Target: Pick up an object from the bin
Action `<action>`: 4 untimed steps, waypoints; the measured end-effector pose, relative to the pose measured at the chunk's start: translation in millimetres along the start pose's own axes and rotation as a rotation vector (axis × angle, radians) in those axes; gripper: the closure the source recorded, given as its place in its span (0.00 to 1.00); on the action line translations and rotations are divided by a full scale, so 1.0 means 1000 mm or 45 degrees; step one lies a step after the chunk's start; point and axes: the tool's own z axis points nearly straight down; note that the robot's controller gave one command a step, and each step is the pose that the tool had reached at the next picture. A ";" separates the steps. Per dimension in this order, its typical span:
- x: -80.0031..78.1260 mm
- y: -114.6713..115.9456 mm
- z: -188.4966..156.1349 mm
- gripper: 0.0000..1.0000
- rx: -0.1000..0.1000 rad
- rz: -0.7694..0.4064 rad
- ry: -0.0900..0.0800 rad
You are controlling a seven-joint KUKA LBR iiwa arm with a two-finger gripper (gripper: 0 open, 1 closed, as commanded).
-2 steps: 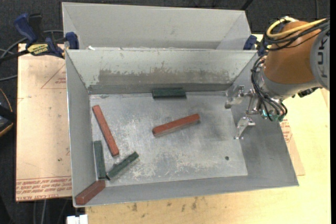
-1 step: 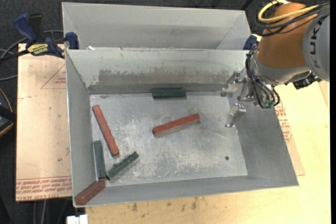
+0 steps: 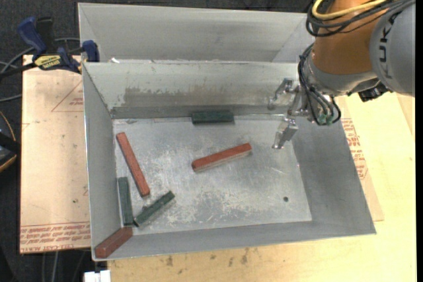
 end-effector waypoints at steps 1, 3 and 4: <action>-0.004 0.015 0.068 0.00 0.002 -0.208 0.011; 0.016 0.082 0.108 1.00 -0.001 -0.254 0.001; 0.006 0.073 -0.036 1.00 0.001 -0.231 0.013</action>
Offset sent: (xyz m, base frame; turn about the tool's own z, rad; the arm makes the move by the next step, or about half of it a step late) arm -0.0094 0.0826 -0.1178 -0.1985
